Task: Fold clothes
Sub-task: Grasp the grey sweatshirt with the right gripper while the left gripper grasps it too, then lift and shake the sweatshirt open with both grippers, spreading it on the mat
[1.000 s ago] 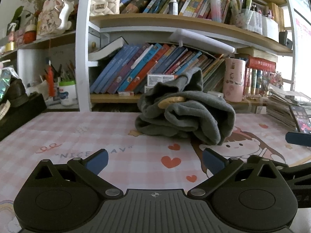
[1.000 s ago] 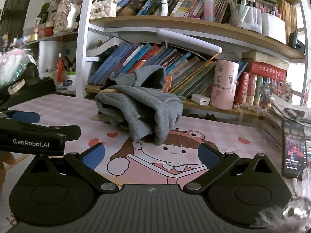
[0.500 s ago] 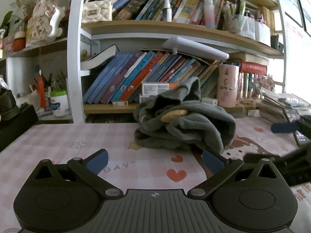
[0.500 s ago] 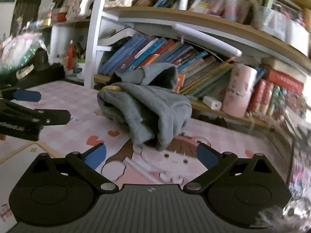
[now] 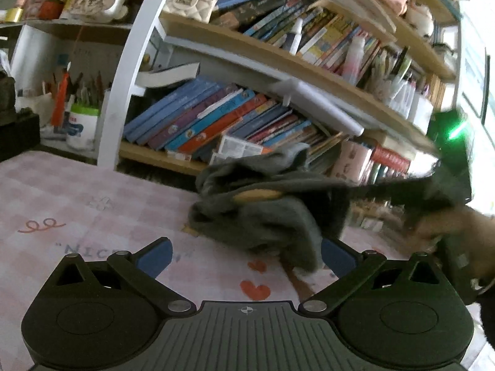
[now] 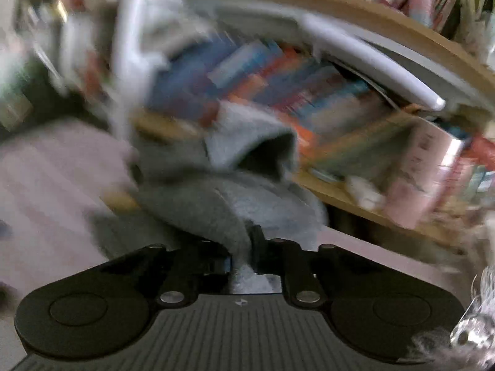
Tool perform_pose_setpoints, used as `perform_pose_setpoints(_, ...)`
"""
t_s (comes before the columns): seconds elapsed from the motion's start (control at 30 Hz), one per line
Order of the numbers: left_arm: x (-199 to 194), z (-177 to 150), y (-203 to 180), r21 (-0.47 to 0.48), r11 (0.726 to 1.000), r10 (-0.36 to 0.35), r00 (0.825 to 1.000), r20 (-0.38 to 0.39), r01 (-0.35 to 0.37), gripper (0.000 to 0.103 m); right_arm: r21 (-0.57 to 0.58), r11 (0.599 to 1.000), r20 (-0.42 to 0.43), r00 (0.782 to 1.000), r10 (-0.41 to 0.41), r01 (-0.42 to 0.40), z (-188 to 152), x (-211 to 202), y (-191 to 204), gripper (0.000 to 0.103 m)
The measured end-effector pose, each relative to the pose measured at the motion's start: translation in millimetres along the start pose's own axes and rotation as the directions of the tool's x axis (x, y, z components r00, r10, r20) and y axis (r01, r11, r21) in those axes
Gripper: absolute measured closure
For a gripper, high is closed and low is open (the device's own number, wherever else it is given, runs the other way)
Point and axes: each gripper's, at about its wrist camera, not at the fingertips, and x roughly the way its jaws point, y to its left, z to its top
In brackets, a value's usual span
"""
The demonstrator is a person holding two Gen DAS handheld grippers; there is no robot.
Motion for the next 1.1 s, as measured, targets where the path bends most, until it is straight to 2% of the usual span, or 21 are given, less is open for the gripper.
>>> perform_pose_setpoints(0.03, -1.7, 0.4, 0.4, -0.008, 1.0, -0.016, 1.0, 0.009, 0.016, 0.001, 0.072, 0.989, 0.039, 0.991, 0.128, -0.13, 8.9, -15.7, 1.2, 0.095)
perform_pose_setpoints(0.07, -3.3, 0.8, 0.7, -0.015, 0.999, -0.03, 0.999, 0.017, 0.031, 0.001, 0.096, 0.974, 0.101, 0.976, 0.195, -0.205, 15.7, -32.0, 2.2, 0.095)
perform_pose_setpoints(0.13, -6.6, 1.3, 1.4, -0.023, 0.999, -0.036, 0.999, 0.036, 0.036, 0.001, 0.113, 0.937, 0.231, 0.926, 0.3, -0.332, 28.6, -64.9, 4.1, 0.095)
perform_pose_setpoints(0.17, -8.5, 1.6, 1.9, -0.027, 0.999, -0.034, 0.998, 0.047, 0.035, 0.001, 0.135, 0.928, 0.28, 0.912, 0.3, -0.347, 31.8, -77.9, 1.1, 0.096)
perform_pose_setpoints(0.2, -10.9, 2.2, 3.3, -0.028, 1.0, -0.013, 0.998, 0.063, 0.014, 0.001, 0.162, 0.932, 0.297, 0.916, 0.268, -0.325, 32.7, -86.3, -2.8, 0.096)
perform_pose_setpoints(0.3, -13.3, 4.0, 10.5, -0.064, 0.998, -0.005, 0.997, 0.078, 0.01, 0.004, 0.21, 0.961, 0.284, 0.951, 0.118, -0.182, 17.6, -101.8, -14.7, 0.096)
perform_pose_setpoints(0.4, -7.9, 5.6, 13.7, -0.082, 0.997, 0.007, 0.999, 0.032, -0.005, 0.01, 0.219, 0.975, 0.219, 0.975, -0.034, -0.016, -12.1, -106.0, -22.9, 0.096)
perform_pose_setpoints(0.47, -5.5, 5.9, 15.2, -0.092, 0.996, 0.0, 1.0, 0.014, 0.002, 0.01, 0.2, 0.976, 0.16, 0.979, -0.123, 0.09, -37.0, -105.9, -28.7, 0.096)
perform_pose_setpoints(0.57, 0.3, 4.5, 14.8, -0.088, 0.996, -0.017, 1.0, -0.025, 0.015, 0.012, 0.226, 0.96, 0.061, 0.982, -0.181, 0.163, -74.5, -102.5, -45.8, 0.096)
perform_pose_setpoints(0.63, 4.9, 1.8, 14.9, -0.094, 0.995, -0.033, 0.997, -0.064, 0.027, 0.022, 0.248, 0.952, 0.007, 0.983, -0.185, 0.178, -98.4, -103.9, -55.5, 0.096)
perform_pose_setpoints(0.67, 7.2, 0.6, 15.0, -0.099, 0.995, -0.041, 0.996, -0.083, 0.032, 0.037, 0.263, 0.948, -0.015, 0.984, -0.179, 0.177, -108.3, -102.7, -58.1, 0.096)
perform_pose_setpoints(0.7, 9.1, 0.2, 14.6, -0.1, 0.994, -0.048, 0.994, -0.098, 0.038, 0.062, 0.279, 0.945, -0.036, 0.985, -0.167, 0.17, -118.4, -101.9, -57.8, 0.096)
perform_pose_setpoints(0.77, 8.4, 8.6, 8.4, -0.062, 0.997, -0.058, 0.995, -0.083, 0.053, 0.079, 0.31, 0.939, -0.072, 0.988, -0.136, 0.152, -136.6, -100.9, -56.5, 0.096)
perform_pose_setpoints(0.9, 6.9, 25.3, -3.9, 0.014, 0.997, -0.08, 0.995, -0.053, 0.081, 0.084, 0.315, 0.945, -0.073, 0.995, -0.072, 0.091, -148.6, -105.8, -40.7, 0.096)
perform_pose_setpoints(0.93, 6.6, 29.5, -7.0, 0.034, 0.996, -0.086, 0.995, -0.046, 0.088, 0.085, 0.313, 0.948, -0.073, 0.997, -0.036, 0.057, -148.5, -107.2, -33.7, 0.096)
perform_pose_setpoints(1.03, 5.5, 42.0, -16.3, 0.092, 0.99, -0.104, 0.994, -0.025, 0.106, 0.086, 0.301, 0.95, -0.077, 0.99, 0.115, -0.087, -149.3, -108.5, -5.0, 0.096)
perform_pose_setpoints(1.1, 4.8, 50.4, -22.5, 0.13, 0.984, -0.117, 0.993, -0.012, 0.118, 0.086, 0.293, 0.935, -0.082, 0.969, 0.232, -0.199, -149.3, -107.5, 19.2, 0.096)
